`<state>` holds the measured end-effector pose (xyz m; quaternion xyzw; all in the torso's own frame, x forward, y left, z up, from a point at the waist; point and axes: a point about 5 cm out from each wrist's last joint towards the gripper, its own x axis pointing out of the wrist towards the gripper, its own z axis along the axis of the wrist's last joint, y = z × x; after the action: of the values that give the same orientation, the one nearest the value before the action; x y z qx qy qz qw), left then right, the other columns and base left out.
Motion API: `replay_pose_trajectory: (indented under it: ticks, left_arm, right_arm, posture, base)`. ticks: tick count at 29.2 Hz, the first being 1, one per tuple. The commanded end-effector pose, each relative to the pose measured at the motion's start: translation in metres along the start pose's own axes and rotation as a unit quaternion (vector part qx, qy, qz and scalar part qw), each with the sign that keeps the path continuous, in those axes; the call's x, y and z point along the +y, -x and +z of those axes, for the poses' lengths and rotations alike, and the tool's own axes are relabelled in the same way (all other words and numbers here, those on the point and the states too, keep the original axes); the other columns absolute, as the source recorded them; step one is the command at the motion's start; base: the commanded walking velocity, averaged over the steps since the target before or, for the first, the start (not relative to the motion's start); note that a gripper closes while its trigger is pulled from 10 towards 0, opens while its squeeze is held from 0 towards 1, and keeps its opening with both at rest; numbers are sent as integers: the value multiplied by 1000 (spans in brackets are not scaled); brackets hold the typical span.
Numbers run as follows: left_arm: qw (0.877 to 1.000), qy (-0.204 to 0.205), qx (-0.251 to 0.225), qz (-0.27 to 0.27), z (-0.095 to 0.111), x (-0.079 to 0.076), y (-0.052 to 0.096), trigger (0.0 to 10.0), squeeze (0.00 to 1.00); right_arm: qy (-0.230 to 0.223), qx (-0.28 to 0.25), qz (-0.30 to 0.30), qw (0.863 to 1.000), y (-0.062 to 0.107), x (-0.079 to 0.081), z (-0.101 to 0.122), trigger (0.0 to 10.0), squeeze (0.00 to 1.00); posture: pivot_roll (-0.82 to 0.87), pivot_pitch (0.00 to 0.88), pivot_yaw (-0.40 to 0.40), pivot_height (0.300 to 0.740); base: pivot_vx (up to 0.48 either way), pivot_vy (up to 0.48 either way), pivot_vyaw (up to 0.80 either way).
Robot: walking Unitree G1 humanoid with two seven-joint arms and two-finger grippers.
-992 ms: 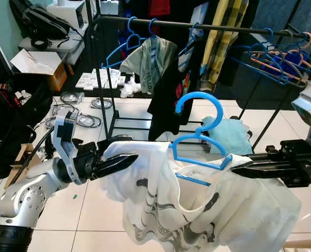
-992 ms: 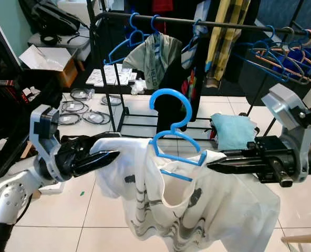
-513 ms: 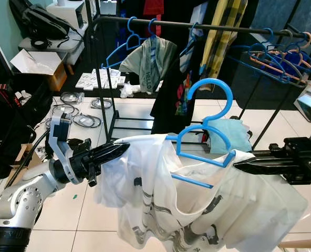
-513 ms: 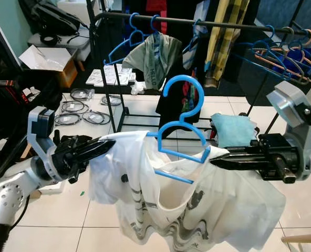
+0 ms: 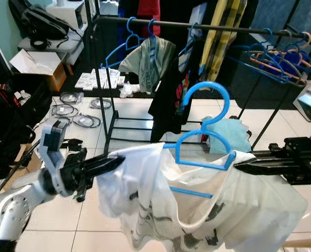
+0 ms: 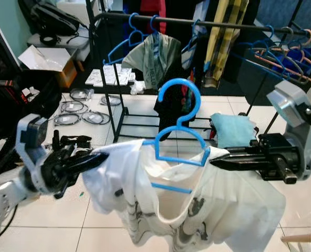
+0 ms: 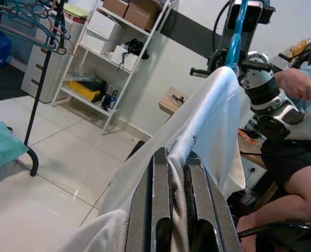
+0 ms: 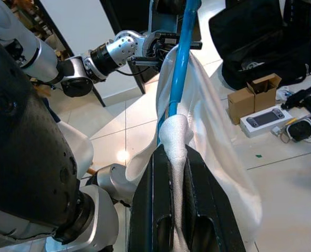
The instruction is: Hang hanger
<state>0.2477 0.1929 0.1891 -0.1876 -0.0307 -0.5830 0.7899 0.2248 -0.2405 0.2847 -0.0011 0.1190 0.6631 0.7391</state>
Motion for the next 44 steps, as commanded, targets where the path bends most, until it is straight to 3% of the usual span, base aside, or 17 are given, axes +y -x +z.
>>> replay_pose_trajectory:
  ticks: [1, 3, 4, 17, 22, 23, 25, 28, 33, 44]
  left_arm:
    - [999, 3, 2, 39, 4, 4, 21, 10000, 0]
    - [999, 8, -10, 46, 7, 6, 23, 10000, 0]
    - [999, 11, -15, 45, 9, 6, 23, 10000, 1000]
    - [999, 0, -20, 37, 15, 4, 18, 10000, 1000]
    - [998, -17, -26, 63, 18, 10, 21, 10000, 1000]
    - [995, -31, -28, 89, 20, 16, 23, 10000, 0]
    - [995, -31, -28, 89, 20, 16, 23, 10000, 0]
    - [984, -68, -23, 161, 25, 33, 36, 10000, 0]
    - [976, -77, -36, 201, 30, 42, 47, 10000, 0]
    - [986, -72, -40, 144, 25, 32, 29, 10000, 0]
  right_arm:
    - [30, -14, -21, 999, 13, 2, 12, 0, 0]
    - [30, -13, -21, 999, 13, 2, 12, 0, 0]
    - [30, -13, -21, 999, 13, 2, 12, 0, 0]
    - [28, -12, -19, 999, 12, 3, 10, 0, 0]
    - [28, -12, -19, 999, 12, 3, 10, 0, 0]
    - [28, -12, -19, 999, 12, 3, 10, 0, 0]
    - [28, -12, -19, 999, 12, 3, 10, 0, 0]
    - [30, -14, -21, 999, 13, 4, 12, 0, 0]
    - [30, -14, -22, 999, 14, 4, 12, 0, 0]
    - [30, -15, -18, 999, 11, 3, 11, 0, 0]
  posture:
    - [-83, 78, -35, 740]
    - [-83, 78, -35, 740]
    - [-83, 78, -34, 740]
    - [-81, 80, -30, 740]
    - [-81, 81, -29, 740]
    - [-80, 79, -29, 740]
    - [-80, 79, -29, 740]
    - [-84, 78, -27, 740]
    - [-84, 77, -27, 740]
    - [-80, 74, -31, 740]
  base:
    - [0, 0, 0]
    - [0, 0, 0]
    - [0, 0, 0]
    - [0, 0, 0]
    - [0, 0, 0]
    - [0, 0, 0]
    - [0, 0, 0]
    - [0, 0, 0]
    - [0, 0, 0]
    - [0, 0, 0]
